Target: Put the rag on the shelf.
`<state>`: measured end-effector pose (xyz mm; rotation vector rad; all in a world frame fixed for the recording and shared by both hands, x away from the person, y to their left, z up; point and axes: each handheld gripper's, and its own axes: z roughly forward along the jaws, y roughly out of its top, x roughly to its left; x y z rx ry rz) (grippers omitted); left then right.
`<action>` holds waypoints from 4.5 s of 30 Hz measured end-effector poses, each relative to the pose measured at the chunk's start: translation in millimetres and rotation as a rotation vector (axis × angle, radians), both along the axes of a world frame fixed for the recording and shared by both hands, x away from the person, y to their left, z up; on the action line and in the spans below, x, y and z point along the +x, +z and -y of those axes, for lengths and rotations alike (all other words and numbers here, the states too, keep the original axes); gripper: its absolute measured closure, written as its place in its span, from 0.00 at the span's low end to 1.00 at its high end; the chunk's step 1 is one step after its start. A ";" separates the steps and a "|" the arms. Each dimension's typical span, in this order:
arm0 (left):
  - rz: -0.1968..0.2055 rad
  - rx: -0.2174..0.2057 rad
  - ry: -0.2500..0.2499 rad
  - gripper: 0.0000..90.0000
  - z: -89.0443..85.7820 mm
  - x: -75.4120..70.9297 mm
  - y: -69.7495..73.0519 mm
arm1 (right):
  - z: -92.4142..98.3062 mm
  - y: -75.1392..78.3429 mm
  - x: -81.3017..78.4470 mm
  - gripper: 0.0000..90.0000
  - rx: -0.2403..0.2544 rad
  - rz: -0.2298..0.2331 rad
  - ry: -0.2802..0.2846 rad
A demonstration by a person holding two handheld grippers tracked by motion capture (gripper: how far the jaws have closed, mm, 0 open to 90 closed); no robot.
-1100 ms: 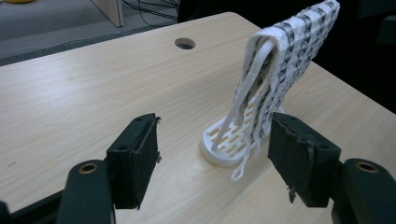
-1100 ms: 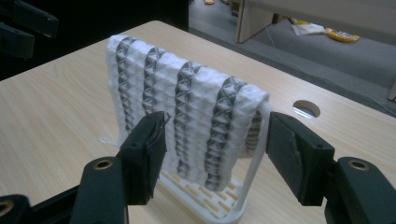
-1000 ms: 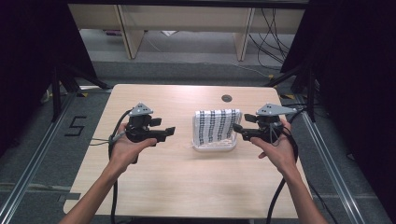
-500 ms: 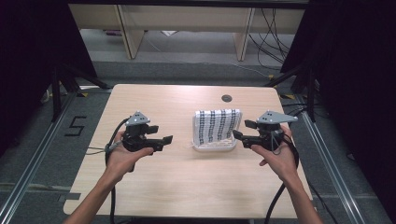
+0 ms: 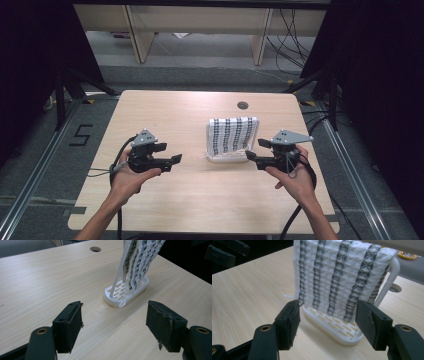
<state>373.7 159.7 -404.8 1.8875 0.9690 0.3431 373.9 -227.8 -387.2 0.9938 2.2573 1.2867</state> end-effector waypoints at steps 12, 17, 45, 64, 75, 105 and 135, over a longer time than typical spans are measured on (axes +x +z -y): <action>0.000 0.018 0.005 0.31 -3.1 -4.6 -7.2 | -8.2 -11.7 -8.2 0.41 -0.016 -0.010 0.032; 0.000 0.025 -0.007 0.31 -3.9 -7.5 -9.4 | -8.8 -16.0 -11.2 0.41 -0.023 -0.001 0.040; 0.007 0.050 -0.015 0.22 -11.5 -23.8 -26.3 | -9.7 -31.3 -27.0 0.25 -0.028 0.003 0.042; -0.028 0.063 -0.034 0.17 -29.7 -43.5 -47.2 | -5.3 -49.8 -40.8 0.22 -0.005 -0.044 0.028; -0.038 0.087 -0.039 0.17 -31.2 -54.7 -56.4 | -1.8 -55.1 -46.5 0.22 -0.016 -0.019 0.046; -0.068 0.162 -0.069 0.17 -34.3 -86.5 -82.6 | -1.8 -84.8 -74.2 0.23 -0.070 -0.102 0.073; -0.092 0.257 -0.097 0.17 -23.4 -108.3 -103.1 | 4.8 -102.3 -90.8 0.24 -0.161 -0.126 0.080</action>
